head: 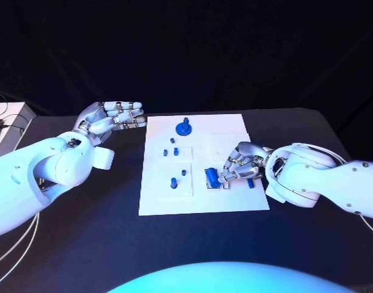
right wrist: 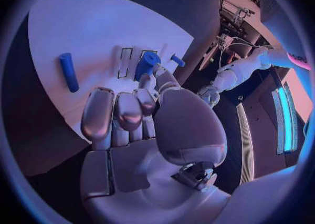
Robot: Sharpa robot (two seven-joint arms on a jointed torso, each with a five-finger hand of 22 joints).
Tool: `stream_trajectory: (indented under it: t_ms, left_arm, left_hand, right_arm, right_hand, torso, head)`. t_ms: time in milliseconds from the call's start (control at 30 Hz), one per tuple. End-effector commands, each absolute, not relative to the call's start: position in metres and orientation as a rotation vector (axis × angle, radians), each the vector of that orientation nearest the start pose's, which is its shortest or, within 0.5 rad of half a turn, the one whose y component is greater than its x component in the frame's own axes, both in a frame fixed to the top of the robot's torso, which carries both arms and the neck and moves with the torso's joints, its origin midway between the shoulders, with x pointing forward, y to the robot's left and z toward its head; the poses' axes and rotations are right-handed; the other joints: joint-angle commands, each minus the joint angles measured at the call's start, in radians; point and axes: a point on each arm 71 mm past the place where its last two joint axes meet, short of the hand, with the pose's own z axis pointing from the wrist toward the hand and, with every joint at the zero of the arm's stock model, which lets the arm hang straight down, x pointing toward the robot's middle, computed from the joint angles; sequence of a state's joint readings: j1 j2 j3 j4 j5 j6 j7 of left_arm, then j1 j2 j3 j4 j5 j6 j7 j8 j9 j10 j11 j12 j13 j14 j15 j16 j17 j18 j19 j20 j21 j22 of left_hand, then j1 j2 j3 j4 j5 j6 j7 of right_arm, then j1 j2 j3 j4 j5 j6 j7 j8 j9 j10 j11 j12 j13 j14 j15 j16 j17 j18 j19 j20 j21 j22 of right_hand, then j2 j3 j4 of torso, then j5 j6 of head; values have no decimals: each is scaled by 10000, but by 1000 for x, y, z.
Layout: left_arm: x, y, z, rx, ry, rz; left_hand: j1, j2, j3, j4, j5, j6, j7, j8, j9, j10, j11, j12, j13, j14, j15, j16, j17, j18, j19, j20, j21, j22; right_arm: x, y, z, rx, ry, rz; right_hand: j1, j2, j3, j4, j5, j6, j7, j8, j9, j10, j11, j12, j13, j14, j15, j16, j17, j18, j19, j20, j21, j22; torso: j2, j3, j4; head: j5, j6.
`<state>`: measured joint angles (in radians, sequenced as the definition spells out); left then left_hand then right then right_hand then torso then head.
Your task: Assemble the parts on the task board
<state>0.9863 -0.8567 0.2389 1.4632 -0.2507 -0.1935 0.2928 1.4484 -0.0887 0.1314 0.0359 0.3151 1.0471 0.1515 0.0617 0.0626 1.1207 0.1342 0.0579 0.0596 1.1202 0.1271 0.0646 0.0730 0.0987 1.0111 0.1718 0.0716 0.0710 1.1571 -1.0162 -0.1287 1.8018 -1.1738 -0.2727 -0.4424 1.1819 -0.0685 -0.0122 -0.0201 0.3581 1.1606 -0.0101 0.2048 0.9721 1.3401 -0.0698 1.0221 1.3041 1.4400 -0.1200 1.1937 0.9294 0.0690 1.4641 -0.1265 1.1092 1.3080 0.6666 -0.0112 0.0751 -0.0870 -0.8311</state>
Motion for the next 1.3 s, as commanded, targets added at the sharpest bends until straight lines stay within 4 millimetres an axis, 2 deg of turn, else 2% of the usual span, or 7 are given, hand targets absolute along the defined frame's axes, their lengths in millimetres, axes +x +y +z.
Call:
stream_trajectory:
  t_ms: [33,200,300,633,933,1133,1300]
  left_arm:
    - [494,233,-188,-10252,14493,-15617]
    - [494,233,-188,-10255,14494,-15606]
    - [494,234,-188,-10261,14496,-15590]
    - [494,235,-188,-10259,14501,-15581]
    - [494,235,-188,-10264,14504,-15564]
    - [494,235,-188,-10255,14507,-15582]
    - [494,235,-188,-10248,14499,-15593]
  left_hand:
    - [84,1,48,18,36,-17,55,7,-1,-15,19,9,-10,-19,-29,-37,9,-95,-68,-26,-22,-7]
    - [84,1,48,18,36,-17,55,7,-1,-15,19,9,-10,-19,-29,-37,9,-95,-68,-26,-22,-7]
    - [84,1,48,18,36,-17,55,7,-1,-15,19,9,-10,-19,-29,-37,9,-95,-68,-26,-22,-7]
    - [84,1,48,18,36,-17,55,7,-1,-15,19,9,-10,-19,-29,-37,9,-95,-68,-26,-22,-7]
    - [84,1,48,18,36,-17,55,7,-1,-15,19,9,-10,-19,-29,-37,9,-95,-68,-26,-22,-7]
    - [84,1,48,18,36,-17,55,7,-1,-15,19,9,-10,-19,-29,-37,9,-95,-68,-26,-22,-7]
    - [84,1,48,18,36,-17,55,7,-1,-15,19,9,-10,-19,-29,-37,9,-95,-68,-26,-22,-7]
  right_arm:
    - [410,-220,-231,2417,20538,5525]
    - [413,-220,-232,2560,20379,5234]
    - [413,-219,-233,2530,20346,5179]
    - [413,-210,-237,2301,20411,5198]
    - [412,-210,-238,2172,20400,5151]
    - [412,-212,-236,2487,20045,5329]
    - [412,-225,-234,3165,19999,5461]
  right_hand:
    - [31,153,-25,-132,139,106,-5,-44,-28,84,-10,62,18,28,-28,-6,-3,-130,559,-86,49,1514]
    - [-58,377,-142,-334,227,119,-26,-37,-63,121,-24,88,46,26,-37,-12,-7,-135,564,-101,60,1515]
    - [-97,428,-206,-424,212,113,-28,-25,-67,125,-26,76,51,26,-41,-12,-8,-139,563,-105,58,1515]
    - [-97,458,-223,-459,125,117,-31,-15,-69,132,-28,80,61,27,-42,-11,-4,-140,563,-105,65,1517]
    - [-93,445,-233,-467,91,127,-33,-8,-69,142,-29,99,74,30,-42,-4,6,-141,563,-105,66,1517]
    - [-229,404,-284,-344,50,115,-21,-9,-68,128,-20,60,61,26,-38,-23,-18,-138,563,-104,46,1512]
    - [-430,326,-301,110,-151,56,38,-79,-90,87,16,-4,46,29,-3,-23,-26,-124,562,-78,21,1507]
  torso:
    - [1,-4,27]
    - [6,-17,17]
    - [12,-13,13]
    - [3,-11,5]
    - [6,-4,-7]
    - [-4,-1,-8]
    - [-1,-6,8]
  head:
    - [-8,-20]
    - [25,-37]
    - [34,-50]
    - [49,-88]
    - [45,-72]
    - [29,-40]
    - [6,-27]
